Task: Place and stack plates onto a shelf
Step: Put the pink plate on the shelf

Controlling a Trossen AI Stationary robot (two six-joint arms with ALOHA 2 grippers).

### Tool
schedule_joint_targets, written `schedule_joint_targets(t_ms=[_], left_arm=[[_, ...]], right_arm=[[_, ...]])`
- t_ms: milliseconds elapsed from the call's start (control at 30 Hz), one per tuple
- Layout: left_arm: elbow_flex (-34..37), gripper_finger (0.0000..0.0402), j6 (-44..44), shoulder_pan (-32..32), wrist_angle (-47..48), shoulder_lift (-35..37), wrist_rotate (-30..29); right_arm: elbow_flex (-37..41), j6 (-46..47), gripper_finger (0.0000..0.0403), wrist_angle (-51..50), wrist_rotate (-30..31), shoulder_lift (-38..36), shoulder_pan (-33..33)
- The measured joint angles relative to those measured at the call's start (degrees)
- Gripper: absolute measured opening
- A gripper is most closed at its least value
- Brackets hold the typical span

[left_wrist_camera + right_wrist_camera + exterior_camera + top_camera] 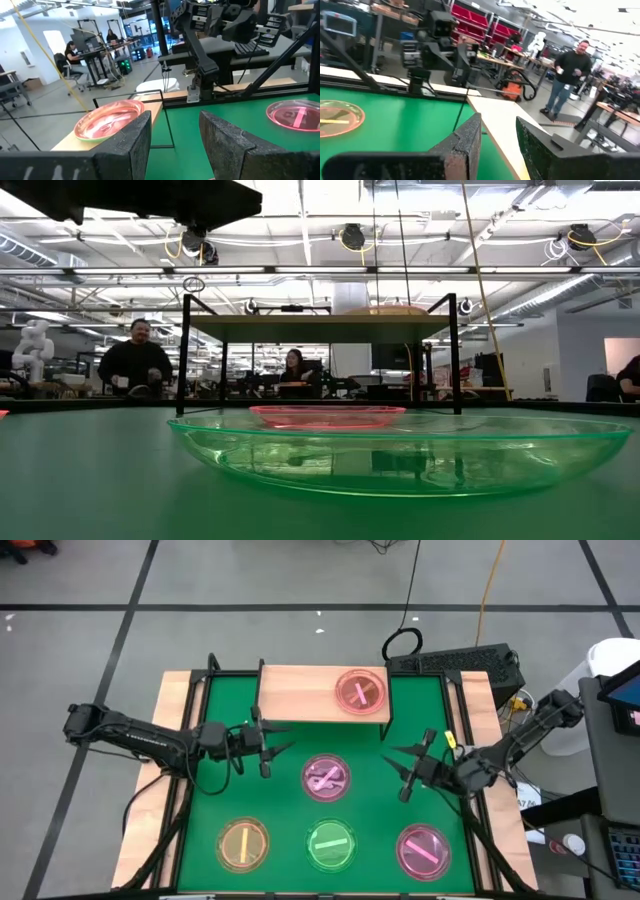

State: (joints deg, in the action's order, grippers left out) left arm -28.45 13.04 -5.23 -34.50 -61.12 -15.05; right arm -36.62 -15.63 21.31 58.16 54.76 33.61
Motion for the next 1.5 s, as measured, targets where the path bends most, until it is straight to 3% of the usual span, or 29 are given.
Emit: schedule_joint_targets(t_ms=[233, 600, 1033, 1267, 1500], left_arm=[[0.0, 0.0172, 1.5, 0.4, 0.0, 0.0, 0.0], [0.0, 0.0172, 4.0, 1.1, -0.2, 0.0, -2.0], [0.0, 0.0172, 3.0, 1.1, -0.5, 0.0, -2.7], [0.0, 0.0172, 1.5, 1.0, 0.5, 0.0, -2.7], [0.0, 0.0172, 1.6, 1.0, 0.9, 0.0, -2.7]], right_arm=[[0.0, 3.4, 0.0105, -4.7, -7.5, 1.4, -4.9], [0.0, 9.1, 0.0105, -8.6, -12.0, 3.5, -9.1], [0.0, 23.3, 0.0105, -18.1, -15.2, 3.5, -9.2], [2.7, 27.9, 0.0105, -17.7, -22.3, 3.6, -8.8], [4.7, 29.5, 0.0105, -16.4, -22.4, 3.6, -8.0]])
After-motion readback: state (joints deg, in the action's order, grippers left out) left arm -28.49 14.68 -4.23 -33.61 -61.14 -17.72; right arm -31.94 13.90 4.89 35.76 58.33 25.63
